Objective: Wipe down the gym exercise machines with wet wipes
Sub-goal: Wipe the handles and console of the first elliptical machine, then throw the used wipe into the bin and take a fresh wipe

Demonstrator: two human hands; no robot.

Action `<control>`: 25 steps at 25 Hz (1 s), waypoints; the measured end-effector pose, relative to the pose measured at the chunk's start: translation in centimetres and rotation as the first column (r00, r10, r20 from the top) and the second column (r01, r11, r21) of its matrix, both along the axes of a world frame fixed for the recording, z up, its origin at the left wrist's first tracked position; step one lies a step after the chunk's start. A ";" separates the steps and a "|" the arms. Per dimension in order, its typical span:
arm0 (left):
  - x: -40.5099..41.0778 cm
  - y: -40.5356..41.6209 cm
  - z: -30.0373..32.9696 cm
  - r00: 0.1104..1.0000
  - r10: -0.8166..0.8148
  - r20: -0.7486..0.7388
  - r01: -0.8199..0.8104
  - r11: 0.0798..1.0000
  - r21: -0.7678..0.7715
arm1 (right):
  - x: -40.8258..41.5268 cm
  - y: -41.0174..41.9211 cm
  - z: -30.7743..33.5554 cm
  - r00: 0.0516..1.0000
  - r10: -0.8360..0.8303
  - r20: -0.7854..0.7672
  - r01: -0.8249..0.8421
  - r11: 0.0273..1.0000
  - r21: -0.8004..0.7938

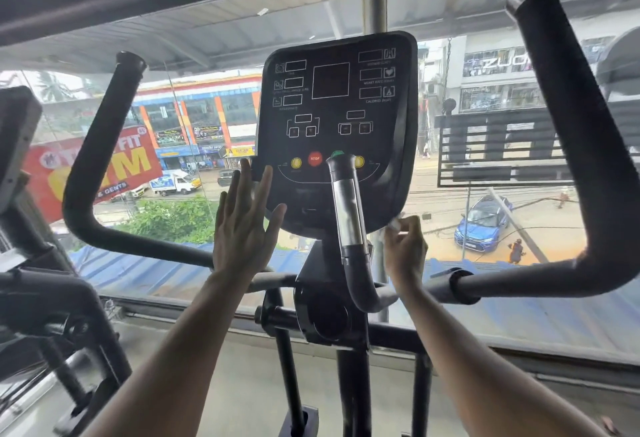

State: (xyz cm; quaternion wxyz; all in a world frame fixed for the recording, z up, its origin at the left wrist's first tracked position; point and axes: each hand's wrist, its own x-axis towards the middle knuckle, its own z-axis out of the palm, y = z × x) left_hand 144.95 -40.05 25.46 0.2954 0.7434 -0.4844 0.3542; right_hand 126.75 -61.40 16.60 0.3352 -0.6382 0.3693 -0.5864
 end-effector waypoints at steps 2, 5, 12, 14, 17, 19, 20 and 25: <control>-0.1 0.1 0.2 0.999 -0.022 -0.024 0.023 1.000 0.022 | -0.5 1.6 -0.2 0.992 0.103 -0.077 -0.102 0.995 0.014; -0.3 1.2 0.1 0.996 -0.044 -0.076 0.050 0.996 0.076 | -2.5 4.0 0.5 0.984 0.159 -0.079 -0.159 0.987 0.014; -4.3 7.9 -8.8 0.965 -0.033 -0.258 0.044 0.998 0.036 | -9.2 9.5 -6.1 0.984 0.152 -0.099 -0.153 0.988 -0.005; -6.8 9.1 -12.1 0.941 -0.005 -0.340 0.023 0.998 0.050 | -10.6 10.7 -7.9 0.973 0.181 -0.145 -0.172 0.982 0.074; -9.4 11.3 -16.2 0.916 0.034 -0.401 -0.010 0.998 0.061 | -11.4 12.5 -10.0 0.952 0.248 -0.180 -0.228 0.965 0.127; -10.8 13.1 -18.4 0.872 0.089 -0.481 -0.056 0.995 0.083 | -11.5 13.8 -11.1 0.917 0.344 -0.202 -0.316 0.935 0.160; -11.8 14.2 -19.6 0.847 0.130 -0.515 -0.093 0.991 0.097 | -11.4 14.4 -11.8 0.885 0.410 -0.222 -0.376 0.909 0.179; -17.4 22.0 -26.5 0.678 0.362 -0.640 -0.299 0.931 0.209 | -10.9 18.4 -16.2 0.684 0.665 -0.301 -0.607 0.747 0.272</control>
